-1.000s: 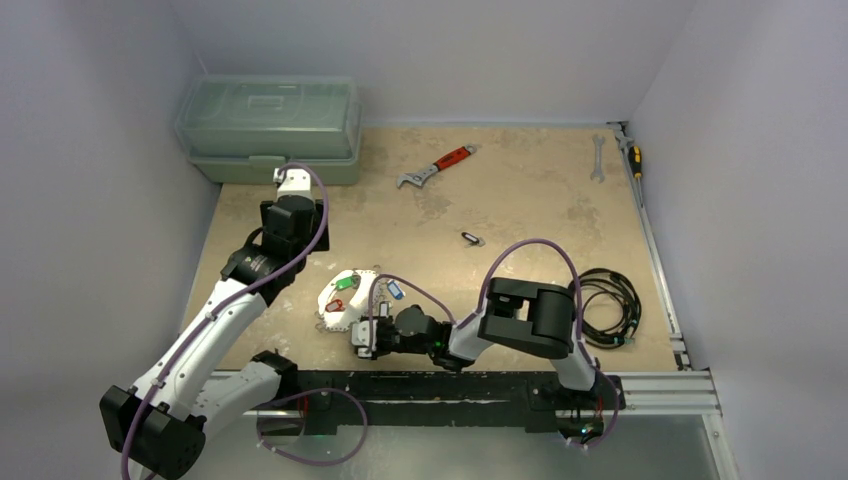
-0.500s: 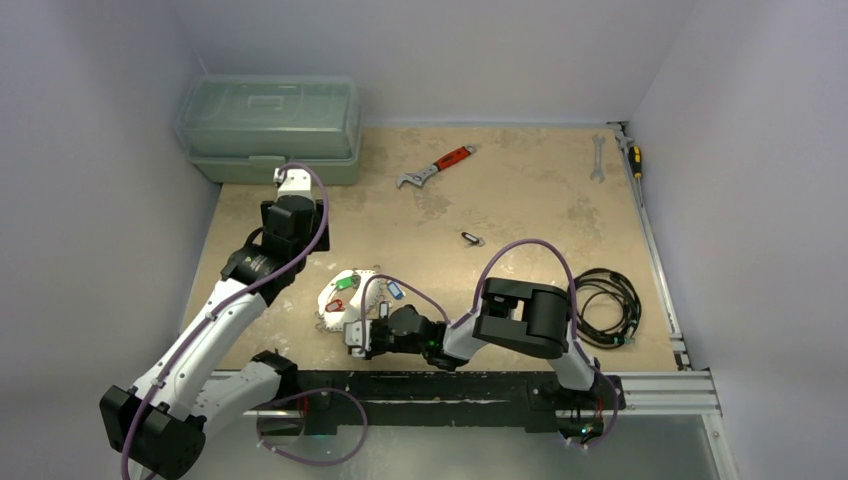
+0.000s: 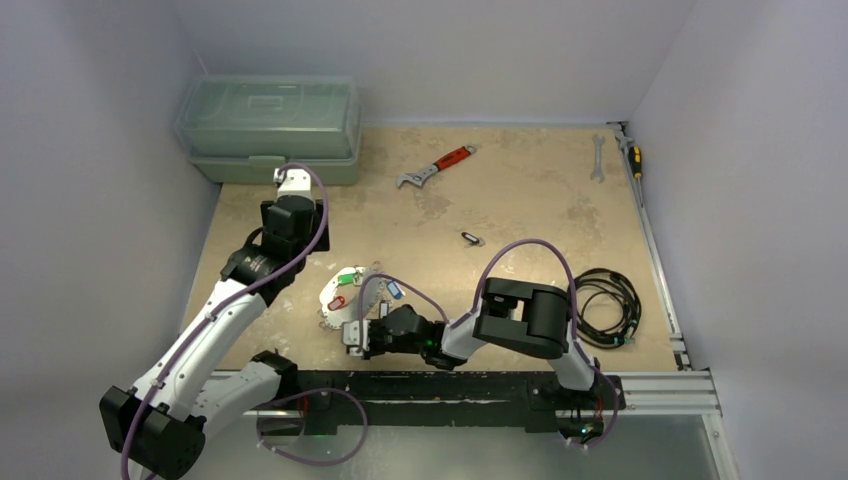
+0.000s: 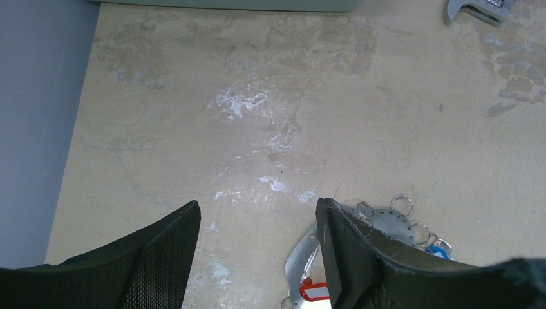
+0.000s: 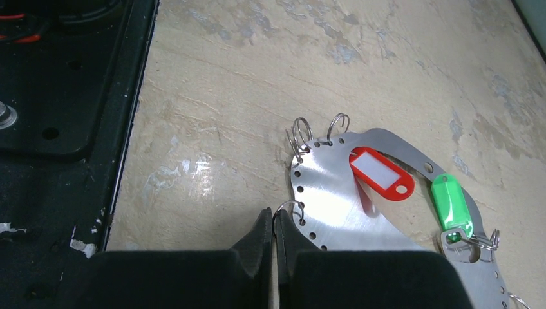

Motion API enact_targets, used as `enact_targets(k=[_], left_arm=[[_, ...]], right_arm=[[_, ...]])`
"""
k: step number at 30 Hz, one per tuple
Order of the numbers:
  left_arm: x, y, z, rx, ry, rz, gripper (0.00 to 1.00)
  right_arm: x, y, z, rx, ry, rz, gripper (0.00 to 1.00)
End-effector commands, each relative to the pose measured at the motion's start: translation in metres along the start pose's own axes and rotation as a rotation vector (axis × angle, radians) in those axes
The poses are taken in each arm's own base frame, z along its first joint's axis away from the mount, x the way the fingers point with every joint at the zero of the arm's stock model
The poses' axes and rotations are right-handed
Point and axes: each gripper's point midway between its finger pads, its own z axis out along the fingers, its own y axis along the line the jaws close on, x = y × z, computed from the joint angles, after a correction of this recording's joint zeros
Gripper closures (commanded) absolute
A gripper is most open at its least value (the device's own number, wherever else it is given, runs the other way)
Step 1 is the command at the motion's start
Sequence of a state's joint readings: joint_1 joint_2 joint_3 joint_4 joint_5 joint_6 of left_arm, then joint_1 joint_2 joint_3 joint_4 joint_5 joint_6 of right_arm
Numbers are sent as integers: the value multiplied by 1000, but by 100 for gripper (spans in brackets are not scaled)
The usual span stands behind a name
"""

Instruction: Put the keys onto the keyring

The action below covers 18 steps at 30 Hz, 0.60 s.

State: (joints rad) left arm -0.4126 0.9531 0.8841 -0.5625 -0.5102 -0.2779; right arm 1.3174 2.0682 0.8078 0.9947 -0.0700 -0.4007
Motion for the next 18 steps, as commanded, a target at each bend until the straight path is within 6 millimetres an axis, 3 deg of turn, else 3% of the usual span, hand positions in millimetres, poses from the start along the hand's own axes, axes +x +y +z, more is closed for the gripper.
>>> enact_targets(k=[1, 7, 18], left_arm=[[-7, 1, -2, 3, -37, -36, 35], [-9, -4, -4, 40, -43, -31, 38], [-22, -24, -24, 208, -109, -41, 38]], right_arm=[[-4, 8, -1, -28, -7, 39, 100], [-35, 1, -18, -31, -87, 96, 100], [-86, -8, -69, -187, -192, 221, 100]])
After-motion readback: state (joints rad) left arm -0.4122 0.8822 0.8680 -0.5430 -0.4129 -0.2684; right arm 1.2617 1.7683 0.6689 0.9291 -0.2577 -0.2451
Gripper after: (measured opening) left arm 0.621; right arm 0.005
